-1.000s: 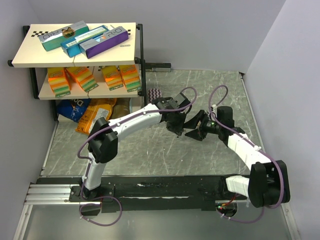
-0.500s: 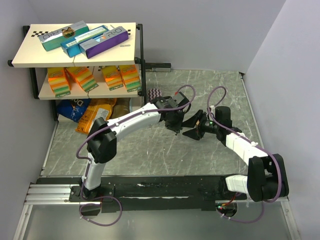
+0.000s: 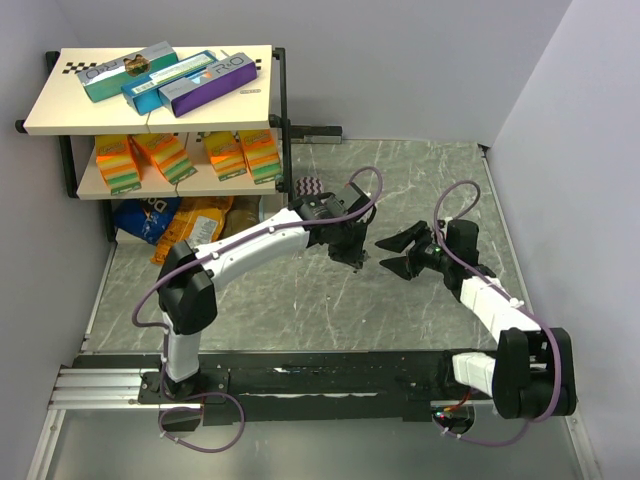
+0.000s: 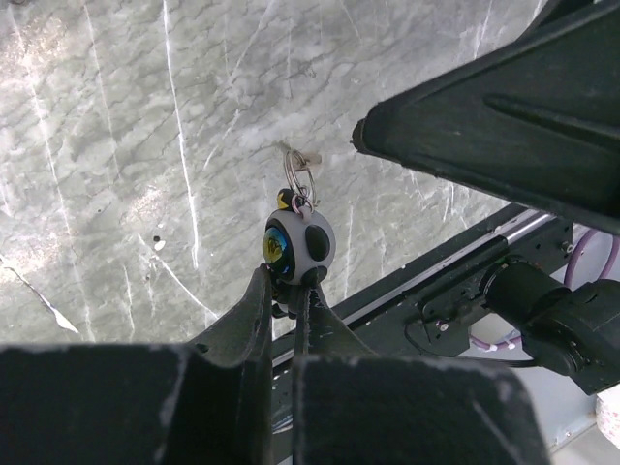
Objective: Unlock with the key
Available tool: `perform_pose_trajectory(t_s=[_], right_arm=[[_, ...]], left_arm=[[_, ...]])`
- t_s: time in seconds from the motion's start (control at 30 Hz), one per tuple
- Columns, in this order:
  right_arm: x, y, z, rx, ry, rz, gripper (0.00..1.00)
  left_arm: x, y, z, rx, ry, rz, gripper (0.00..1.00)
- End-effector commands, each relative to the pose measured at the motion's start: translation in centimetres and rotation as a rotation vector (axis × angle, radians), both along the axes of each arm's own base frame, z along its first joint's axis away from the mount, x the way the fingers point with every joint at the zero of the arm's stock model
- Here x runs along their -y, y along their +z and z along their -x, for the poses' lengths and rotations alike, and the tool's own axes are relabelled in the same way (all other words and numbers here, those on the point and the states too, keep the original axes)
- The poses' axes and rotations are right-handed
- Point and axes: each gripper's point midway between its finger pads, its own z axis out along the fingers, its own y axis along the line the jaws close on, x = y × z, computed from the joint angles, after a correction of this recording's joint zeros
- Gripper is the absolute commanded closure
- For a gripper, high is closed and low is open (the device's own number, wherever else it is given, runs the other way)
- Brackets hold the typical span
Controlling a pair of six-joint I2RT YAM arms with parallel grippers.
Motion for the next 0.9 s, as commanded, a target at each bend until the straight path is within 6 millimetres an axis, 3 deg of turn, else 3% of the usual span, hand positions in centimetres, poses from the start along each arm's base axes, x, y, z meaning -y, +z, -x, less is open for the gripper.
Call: perform_pose_trajectory(t_s=[0.0, 0.13, 0.67, 0.87], right_arm=[[0.1, 2.4, -0.7, 0.079, -0.014, 0.009, 0.33], [-0.2, 3.3, -0.6, 0.103, -0.011, 0.025, 0.32], [-3.3, 3.6, -1.8, 0.093, 0.067, -0.025, 0.33], [-3.8, 3.7, -2.6, 0.087, 0.074, -0.044, 0.38]], left_arm=[[0.9, 2.2, 0.0, 0.008, -0.014, 0.067, 0.99], [1.4, 2.3, -0.2, 0.014, -0.023, 0.074, 0.99], [2.7, 2.0, 0.1, 0.001, -0.085, 0.077, 0.99], [3.3, 2.4, 0.2, 0.009, -0.118, 0.097, 0.99]])
